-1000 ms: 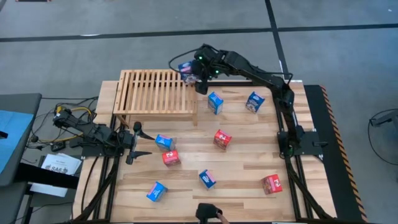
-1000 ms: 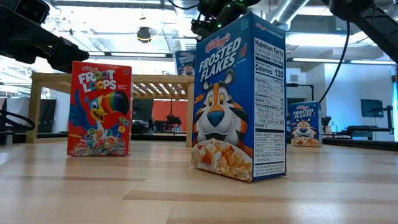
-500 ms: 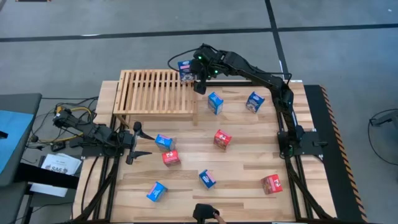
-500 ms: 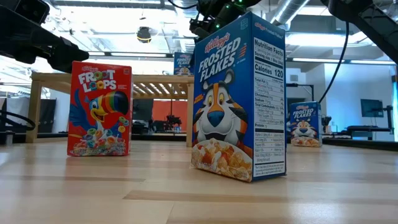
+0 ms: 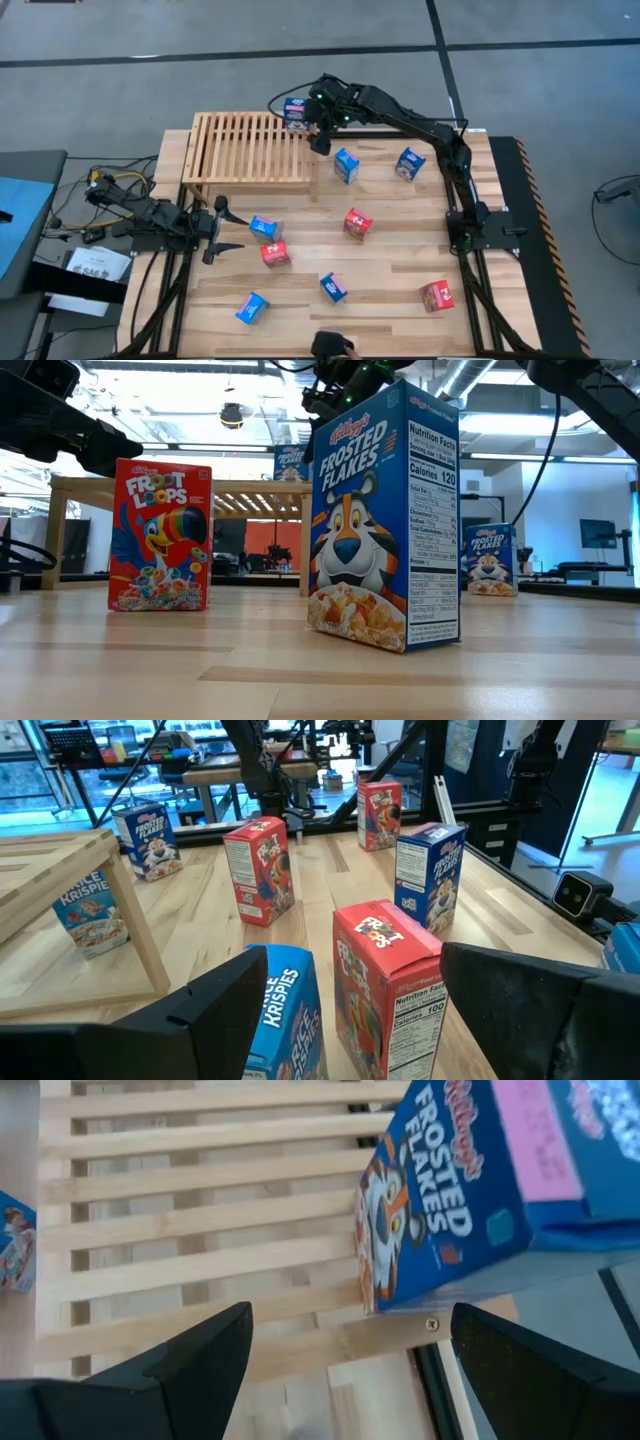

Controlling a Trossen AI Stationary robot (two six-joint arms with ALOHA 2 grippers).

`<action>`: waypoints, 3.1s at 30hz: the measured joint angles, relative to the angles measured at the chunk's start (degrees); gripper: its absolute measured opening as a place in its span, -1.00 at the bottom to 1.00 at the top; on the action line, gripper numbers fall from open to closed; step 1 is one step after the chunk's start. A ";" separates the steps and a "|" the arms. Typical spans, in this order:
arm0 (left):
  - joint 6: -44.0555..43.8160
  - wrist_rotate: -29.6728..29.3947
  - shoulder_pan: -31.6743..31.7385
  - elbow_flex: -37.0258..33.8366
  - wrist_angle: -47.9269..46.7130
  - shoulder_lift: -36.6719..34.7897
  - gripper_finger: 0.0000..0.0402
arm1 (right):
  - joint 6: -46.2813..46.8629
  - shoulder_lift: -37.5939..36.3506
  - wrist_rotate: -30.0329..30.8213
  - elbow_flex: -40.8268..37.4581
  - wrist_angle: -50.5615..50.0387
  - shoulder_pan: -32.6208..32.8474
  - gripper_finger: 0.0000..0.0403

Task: Stack cereal on shelf
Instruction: Put the middle dark blue cereal box on the shelf, then put the middle light blue cereal box on the shelf

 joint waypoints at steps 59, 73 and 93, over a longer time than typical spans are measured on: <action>-0.01 0.00 0.00 0.00 -0.01 0.01 0.44 | 16.11 -16.20 11.04 0.18 -27.53 23.35 0.81; 0.00 0.00 0.00 -0.02 0.00 -0.01 0.44 | 17.48 -52.79 10.61 -59.56 16.56 23.34 0.81; 0.00 0.00 -0.02 0.00 -0.01 0.01 0.44 | 19.99 -87.60 12.41 -112.39 56.24 23.75 0.81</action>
